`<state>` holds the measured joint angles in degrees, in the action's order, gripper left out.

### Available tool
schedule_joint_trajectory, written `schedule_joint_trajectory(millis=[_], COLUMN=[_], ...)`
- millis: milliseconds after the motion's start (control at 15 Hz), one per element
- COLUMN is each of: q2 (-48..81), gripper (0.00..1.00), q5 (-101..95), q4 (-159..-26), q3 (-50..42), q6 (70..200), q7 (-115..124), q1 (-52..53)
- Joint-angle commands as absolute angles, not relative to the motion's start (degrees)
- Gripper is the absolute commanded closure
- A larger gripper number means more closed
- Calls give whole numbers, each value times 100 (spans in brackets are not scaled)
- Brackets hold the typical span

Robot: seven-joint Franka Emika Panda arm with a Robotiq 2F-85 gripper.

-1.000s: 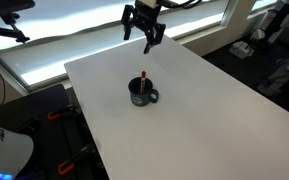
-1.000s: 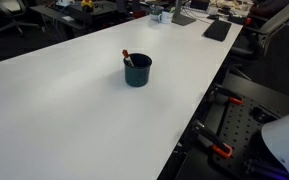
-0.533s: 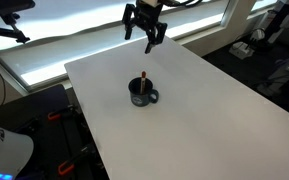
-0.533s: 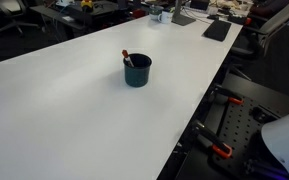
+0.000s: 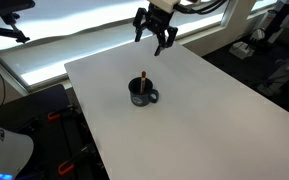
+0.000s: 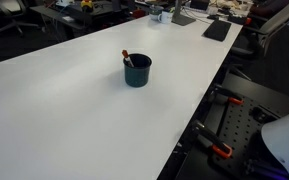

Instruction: Move the marker to the table

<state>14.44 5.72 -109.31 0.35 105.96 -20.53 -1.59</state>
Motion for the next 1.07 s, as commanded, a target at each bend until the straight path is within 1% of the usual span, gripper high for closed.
schedule_joint_trajectory(millis=[0,467,1000], q2=[1568,1781,2527], gripper=[0,0,0], q5=[569,570,487], q4=[-10795,-10585,-9754], q3=[90,112,240], q6=[10539,10482,10159], q7=[-2081,-2089,-2216], q1=[-211,-221,-186])
